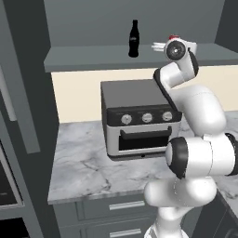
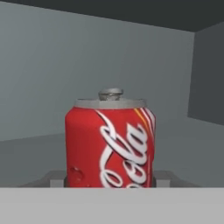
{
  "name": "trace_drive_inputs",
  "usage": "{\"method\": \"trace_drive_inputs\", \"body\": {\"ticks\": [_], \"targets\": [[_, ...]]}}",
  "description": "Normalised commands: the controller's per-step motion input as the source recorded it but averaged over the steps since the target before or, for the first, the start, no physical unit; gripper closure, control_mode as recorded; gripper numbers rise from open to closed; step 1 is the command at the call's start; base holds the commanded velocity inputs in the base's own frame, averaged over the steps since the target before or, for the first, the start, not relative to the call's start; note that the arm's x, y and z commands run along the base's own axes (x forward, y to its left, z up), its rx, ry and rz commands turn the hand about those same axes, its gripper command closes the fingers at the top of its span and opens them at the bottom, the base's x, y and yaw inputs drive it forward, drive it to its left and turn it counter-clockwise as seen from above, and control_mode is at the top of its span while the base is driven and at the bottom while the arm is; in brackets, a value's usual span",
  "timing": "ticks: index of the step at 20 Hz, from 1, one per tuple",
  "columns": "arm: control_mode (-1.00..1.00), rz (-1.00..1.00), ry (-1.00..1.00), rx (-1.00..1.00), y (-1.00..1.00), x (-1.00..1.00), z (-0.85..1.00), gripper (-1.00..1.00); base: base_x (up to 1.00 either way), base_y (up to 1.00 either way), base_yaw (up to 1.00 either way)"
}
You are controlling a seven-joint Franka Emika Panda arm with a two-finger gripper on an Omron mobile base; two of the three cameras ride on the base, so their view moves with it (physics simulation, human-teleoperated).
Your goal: Pick the can, bottled drink from the counter and place them in the open cabinet.
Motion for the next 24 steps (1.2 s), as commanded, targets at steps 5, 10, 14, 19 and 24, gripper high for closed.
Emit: {"method": "trace_drive_inputs", "body": {"ticks": [5,10,14,19,24], "targets": [[-1.00,0.00,0.00,0.00,0.00,0.00,0.00,-1.00,0.00,0.00,0.00],[-1.00,0.00,0.01,-0.01,0.00,-0.11,0.16,-1.00,0.00,0.00,0.00],[-1.00,0.00,0.00,0.00,0.04,-0.60,0.17,-1.00,0.00,0.00,0.00],[-1.00,0.00,0.02,0.00,0.28,-0.95,0.08,-1.00,0.00,0.00,0.00],[-1.00,0.00,0.11,0.00,0.34,-1.00,0.32,-1.00,0.00,0.00,0.00]]}}
